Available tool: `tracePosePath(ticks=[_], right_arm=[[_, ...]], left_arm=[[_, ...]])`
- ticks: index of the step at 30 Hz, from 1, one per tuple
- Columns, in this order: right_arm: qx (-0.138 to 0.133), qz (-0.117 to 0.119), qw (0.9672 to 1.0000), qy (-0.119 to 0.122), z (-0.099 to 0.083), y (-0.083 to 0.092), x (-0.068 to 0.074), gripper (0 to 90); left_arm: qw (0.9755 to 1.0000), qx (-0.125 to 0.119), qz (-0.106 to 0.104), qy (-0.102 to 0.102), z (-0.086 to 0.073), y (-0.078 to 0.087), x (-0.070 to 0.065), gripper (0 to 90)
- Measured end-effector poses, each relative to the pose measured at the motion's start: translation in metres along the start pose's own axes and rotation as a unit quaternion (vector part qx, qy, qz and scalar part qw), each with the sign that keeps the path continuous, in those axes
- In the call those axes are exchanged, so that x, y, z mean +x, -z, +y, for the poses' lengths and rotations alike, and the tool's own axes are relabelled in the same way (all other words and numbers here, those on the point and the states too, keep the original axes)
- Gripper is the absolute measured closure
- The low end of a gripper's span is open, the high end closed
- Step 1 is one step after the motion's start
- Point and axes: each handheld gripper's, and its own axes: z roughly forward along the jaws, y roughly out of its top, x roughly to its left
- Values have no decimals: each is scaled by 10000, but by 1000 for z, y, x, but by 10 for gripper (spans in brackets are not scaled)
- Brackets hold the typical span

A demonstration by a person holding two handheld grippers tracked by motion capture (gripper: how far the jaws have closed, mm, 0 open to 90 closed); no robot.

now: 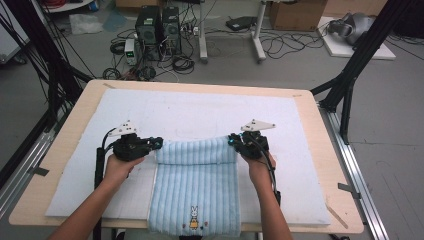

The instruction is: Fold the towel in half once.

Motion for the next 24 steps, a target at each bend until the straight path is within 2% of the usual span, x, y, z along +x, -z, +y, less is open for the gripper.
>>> tracePosePath(ticks=[5,9,11,17,21,24], right_arm=[[-170,194,9996,-87,-11,18,3,814],[-102,310,9995,-15,-23,26,8,810],[-19,459,9989,-26,-31,29,12,810],[86,706,9975,29,-48,39,22,805],[180,842,9963,37,-56,46,25,791],[268,877,9957,114,-63,50,24,778]], left_arm=[[9998,-12,-206,-49,-3,3,-6,830],[9993,31,-364,28,-9,8,-10,830],[9992,55,-401,56,-12,11,-12,830],[9980,290,-552,73,-28,21,-23,830],[9965,508,-657,45,-39,22,-31,827],[9952,613,-761,100,-44,22,-33,805]])
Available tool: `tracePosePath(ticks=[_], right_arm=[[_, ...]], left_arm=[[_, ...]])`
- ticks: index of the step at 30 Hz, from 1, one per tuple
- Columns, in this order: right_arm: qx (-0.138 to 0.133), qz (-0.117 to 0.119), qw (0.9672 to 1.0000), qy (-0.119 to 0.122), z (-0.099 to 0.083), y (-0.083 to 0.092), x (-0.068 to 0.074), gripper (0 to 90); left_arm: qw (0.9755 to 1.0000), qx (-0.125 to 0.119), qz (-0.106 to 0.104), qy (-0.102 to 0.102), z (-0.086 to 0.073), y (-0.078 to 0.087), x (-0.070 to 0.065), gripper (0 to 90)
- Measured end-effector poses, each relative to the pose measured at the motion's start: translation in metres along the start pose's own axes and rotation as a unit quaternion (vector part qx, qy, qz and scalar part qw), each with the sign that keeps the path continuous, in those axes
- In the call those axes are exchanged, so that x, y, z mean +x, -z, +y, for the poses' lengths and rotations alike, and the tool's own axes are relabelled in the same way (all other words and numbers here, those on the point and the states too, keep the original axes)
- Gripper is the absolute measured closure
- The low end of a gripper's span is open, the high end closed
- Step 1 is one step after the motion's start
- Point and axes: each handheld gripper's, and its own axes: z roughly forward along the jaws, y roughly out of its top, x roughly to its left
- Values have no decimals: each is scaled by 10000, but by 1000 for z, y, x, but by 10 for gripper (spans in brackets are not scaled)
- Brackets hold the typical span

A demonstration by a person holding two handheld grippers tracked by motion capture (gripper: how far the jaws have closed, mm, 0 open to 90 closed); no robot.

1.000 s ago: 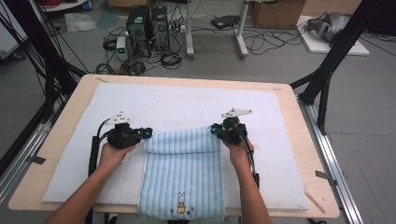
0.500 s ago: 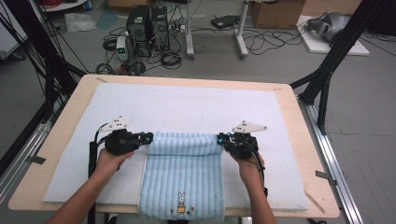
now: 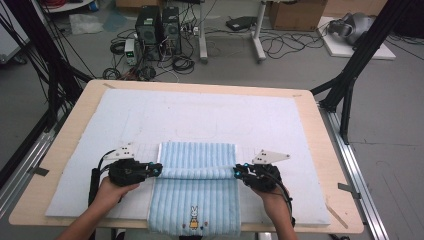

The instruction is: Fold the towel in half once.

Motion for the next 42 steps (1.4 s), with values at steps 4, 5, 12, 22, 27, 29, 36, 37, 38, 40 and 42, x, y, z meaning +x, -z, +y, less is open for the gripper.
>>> tracePosePath(ticks=[4,5,12,22,27,29,36,37,38,40,42], right_arm=[[-102,178,9997,-124,-5,8,-5,689],[-213,258,9992,-231,-5,10,-7,676],[-213,-391,9985,-311,9,-4,-16,617],[540,410,9965,491,4,-25,-4,561],[423,916,9936,505,-10,-10,2,516],[197,804,9960,332,-9,-6,-1,462],[123,-452,9981,-412,6,-19,-22,505],[153,-532,9973,-474,7,-24,-25,505],[194,-623,9961,-594,9,-29,-27,505],[304,-670,9940,-804,12,-38,-32,499],[381,-624,9934,-887,12,-45,-35,516]], left_arm=[[9996,-241,122,116,8,0,3,560],[9990,-367,208,158,11,2,5,536],[9935,-740,770,387,27,5,32,518],[9921,-573,1069,333,26,-1,42,519],[9913,-429,1196,339,24,-3,42,507],[9905,-385,1259,390,23,-3,44,497],[9890,-204,1316,642,22,-18,50,492],[9893,-106,1269,718,22,-22,51,491],[9892,3,1249,764,23,-26,51,481],[9893,222,1193,813,24,-36,51,464],[9889,304,1316,624,25,-42,45,452]])
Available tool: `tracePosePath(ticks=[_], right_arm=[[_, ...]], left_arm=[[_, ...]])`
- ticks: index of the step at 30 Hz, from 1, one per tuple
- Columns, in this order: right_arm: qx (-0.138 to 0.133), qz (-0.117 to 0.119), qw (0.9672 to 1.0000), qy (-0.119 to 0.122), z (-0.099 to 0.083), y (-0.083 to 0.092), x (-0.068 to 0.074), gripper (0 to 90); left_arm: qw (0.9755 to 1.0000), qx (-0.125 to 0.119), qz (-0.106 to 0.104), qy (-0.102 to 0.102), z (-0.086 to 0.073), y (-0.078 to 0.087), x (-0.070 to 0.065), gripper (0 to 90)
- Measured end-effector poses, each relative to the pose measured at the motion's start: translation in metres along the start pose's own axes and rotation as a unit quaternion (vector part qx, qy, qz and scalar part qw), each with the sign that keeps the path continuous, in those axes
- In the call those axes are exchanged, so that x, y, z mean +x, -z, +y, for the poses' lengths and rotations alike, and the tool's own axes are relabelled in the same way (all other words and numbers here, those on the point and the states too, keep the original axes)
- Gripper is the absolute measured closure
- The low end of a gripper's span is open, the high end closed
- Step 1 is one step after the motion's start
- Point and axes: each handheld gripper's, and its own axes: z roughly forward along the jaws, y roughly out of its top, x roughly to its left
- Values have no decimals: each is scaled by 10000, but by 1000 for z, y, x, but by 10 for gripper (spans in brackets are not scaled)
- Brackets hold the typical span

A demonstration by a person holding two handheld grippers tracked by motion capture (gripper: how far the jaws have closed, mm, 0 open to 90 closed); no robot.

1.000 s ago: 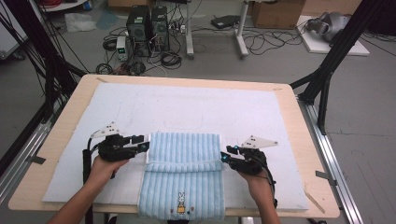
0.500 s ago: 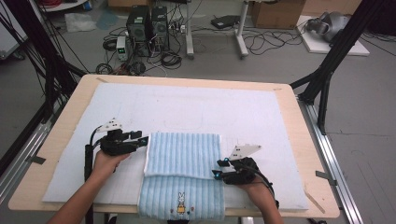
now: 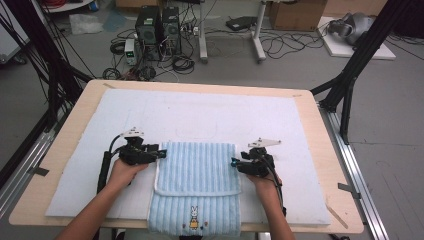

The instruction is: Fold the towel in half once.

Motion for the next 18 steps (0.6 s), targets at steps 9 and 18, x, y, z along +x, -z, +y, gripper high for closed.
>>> tracePosePath(ticks=[9,18], right_arm=[[214,60,9990,393,1,-5,11,850],[67,-172,9997,185,14,-15,-1,857]], left_arm=[[9997,117,-11,-234,1,-3,-2,850],[9998,-85,163,21,27,-15,13,852]])
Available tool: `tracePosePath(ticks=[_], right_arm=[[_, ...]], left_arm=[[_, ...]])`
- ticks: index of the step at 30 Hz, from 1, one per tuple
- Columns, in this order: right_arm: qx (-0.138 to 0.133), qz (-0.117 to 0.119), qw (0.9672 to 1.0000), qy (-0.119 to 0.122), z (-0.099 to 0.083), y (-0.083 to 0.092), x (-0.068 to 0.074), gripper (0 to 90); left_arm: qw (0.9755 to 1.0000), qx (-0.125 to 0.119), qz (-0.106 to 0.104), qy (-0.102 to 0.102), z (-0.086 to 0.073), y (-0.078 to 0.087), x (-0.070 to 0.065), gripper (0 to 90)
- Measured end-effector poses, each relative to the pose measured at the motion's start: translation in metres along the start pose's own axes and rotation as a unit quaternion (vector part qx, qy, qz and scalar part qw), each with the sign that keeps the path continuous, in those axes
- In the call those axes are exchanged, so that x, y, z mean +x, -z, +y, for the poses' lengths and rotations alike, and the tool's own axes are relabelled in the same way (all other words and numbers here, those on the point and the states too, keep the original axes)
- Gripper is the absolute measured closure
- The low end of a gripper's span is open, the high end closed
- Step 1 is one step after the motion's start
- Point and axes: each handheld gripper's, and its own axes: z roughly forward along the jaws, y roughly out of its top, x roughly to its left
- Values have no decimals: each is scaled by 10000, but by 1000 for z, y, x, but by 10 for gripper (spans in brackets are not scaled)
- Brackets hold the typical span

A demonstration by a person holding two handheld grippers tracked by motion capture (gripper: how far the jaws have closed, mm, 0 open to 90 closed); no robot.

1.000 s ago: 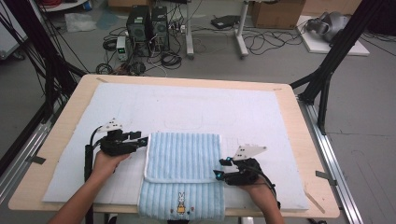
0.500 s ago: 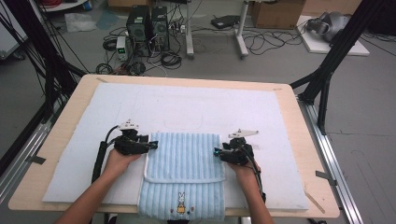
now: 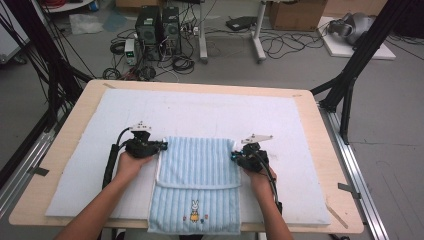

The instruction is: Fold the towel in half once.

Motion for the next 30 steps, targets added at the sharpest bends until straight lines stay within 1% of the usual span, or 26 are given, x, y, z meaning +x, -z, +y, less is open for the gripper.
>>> tracePosePath(ticks=[2,3,4,7,10,11,12,13,15,18,20,21,22,24,25,26,27,28,29,30], right_arm=[[-97,-27,9999,-114,5,-4,-7,857],[-131,-51,9998,-138,7,-6,-9,857],[-139,-94,9998,-144,9,-8,-12,857],[-190,-210,9995,-159,15,-16,-17,857],[-235,-283,9991,-221,21,-22,-23,856],[-245,-292,9990,-254,23,-23,-25,856],[-279,-323,9988,-260,25,-25,-26,856],[-306,-345,9986,-258,27,-25,-26,856],[-327,-380,9984,-275,33,-28,-28,856],[-332,-449,9980,-306,38,-31,-31,855],[-352,-493,9976,-334,41,-34,-34,855],[-410,-521,9973,-309,42,-35,-35,855],[-430,-543,9971,-322,43,-37,-36,854],[-432,-565,9968,-372,43,-40,-37,851],[-417,-580,9967,-386,43,-41,-38,841],[-391,-575,9967,-430,42,-43,-39,820],[-354,-576,9966,-466,41,-43,-39,775],[-339,-554,9966,-505,40,-43,-39,712],[-390,-536,9963,-555,40,-42,-40,652],[-428,-505,9960,-605,41,-40,-40,608]], left_arm=[[10000,5,-1,78,9,-6,6,851],[9999,-25,25,127,12,-9,8,851],[9999,-3,28,157,14,-12,10,851],[9998,-19,139,144,18,-21,14,851],[9997,-156,181,108,19,-26,19,850],[9996,-144,185,158,20,-28,21,850],[9996,-137,206,138,20,-29,22,848],[9995,-196,230,82,21,-30,22,847],[9994,-241,241,31,25,-31,24,846],[9992,-288,273,-81,34,-33,27,845],[9992,-282,281,-86,39,-35,29,843],[9991,-296,293,-84,42,-36,31,843],[9988,-357,306,-96,43,-37,31,842],[9989,-360,278,-103,43,-39,33,837],[9990,-353,268,-103,42,-40,33,823],[9989,-330,305,-101,41,-40,33,783],[9990,-290,321,-68,41,-40,34,706],[9992,-287,285,38,40,-39,34,619],[9993,-293,202,68,40,-38,33,541],[9994,-323,152,42,39,-36,31,492]])
